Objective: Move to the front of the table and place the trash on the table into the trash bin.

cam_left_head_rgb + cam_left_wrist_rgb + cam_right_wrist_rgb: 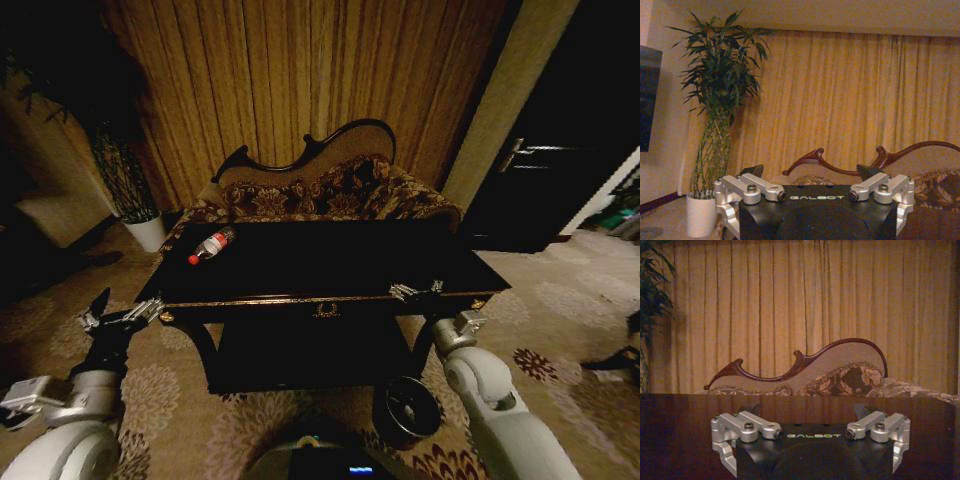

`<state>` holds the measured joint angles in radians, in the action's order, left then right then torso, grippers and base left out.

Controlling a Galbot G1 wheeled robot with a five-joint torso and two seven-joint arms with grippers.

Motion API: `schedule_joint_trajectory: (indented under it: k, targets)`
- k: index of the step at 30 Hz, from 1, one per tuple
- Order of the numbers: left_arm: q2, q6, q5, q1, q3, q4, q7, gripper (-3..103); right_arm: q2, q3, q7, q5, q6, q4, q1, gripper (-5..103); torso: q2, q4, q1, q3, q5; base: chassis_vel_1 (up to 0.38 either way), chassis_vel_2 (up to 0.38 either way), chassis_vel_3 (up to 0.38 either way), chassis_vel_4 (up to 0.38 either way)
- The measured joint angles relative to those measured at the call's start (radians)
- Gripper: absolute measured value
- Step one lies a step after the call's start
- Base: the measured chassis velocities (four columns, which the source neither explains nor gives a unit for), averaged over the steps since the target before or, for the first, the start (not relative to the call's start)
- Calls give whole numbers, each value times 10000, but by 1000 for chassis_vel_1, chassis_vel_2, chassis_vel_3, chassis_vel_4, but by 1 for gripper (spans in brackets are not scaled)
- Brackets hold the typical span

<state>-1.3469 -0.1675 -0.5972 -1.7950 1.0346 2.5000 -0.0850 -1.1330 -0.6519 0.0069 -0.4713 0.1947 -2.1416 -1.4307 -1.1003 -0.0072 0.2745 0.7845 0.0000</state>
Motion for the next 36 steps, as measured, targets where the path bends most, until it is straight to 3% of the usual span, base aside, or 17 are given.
schedule_joint_trajectory:
  k: [22, 27, 31, 35, 36]
  targets:
    - [236, 13, -151, 146, 27, -81, -42, 100, -137, -15, 76, -43, 195, -200, -80, 100, -1, 0, -1, -1, 1, -38, 43, 40, -41]
    - [835, -221, -648, 733, 250, -685, -413, 100, -170, -51, 196, -75, 226, -186, -132, 100, 0, -1, 0, 0, -2, 0, 0, 0, 0]
    - [1591, -348, -1114, 1113, 587, -1293, -556, 100, -162, -104, 282, -181, 241, -230, -240, 100, 0, -1, 0, 0, -3, 0, 0, 0, 0]
    - [2794, -538, -1856, 1720, 971, -2185, -580, 100, -159, -169, 323, -203, 247, -219, -285, 100, 0, 0, 0, 0, -2, 0, 0, 0, 0]
    - [2794, -538, -1856, 1720, 971, -2185, -580, 100, -159, -169, 323, -203, 247, -219, -285, 100, 0, 0, 0, 0, -2, 0, 0, 0, 0]
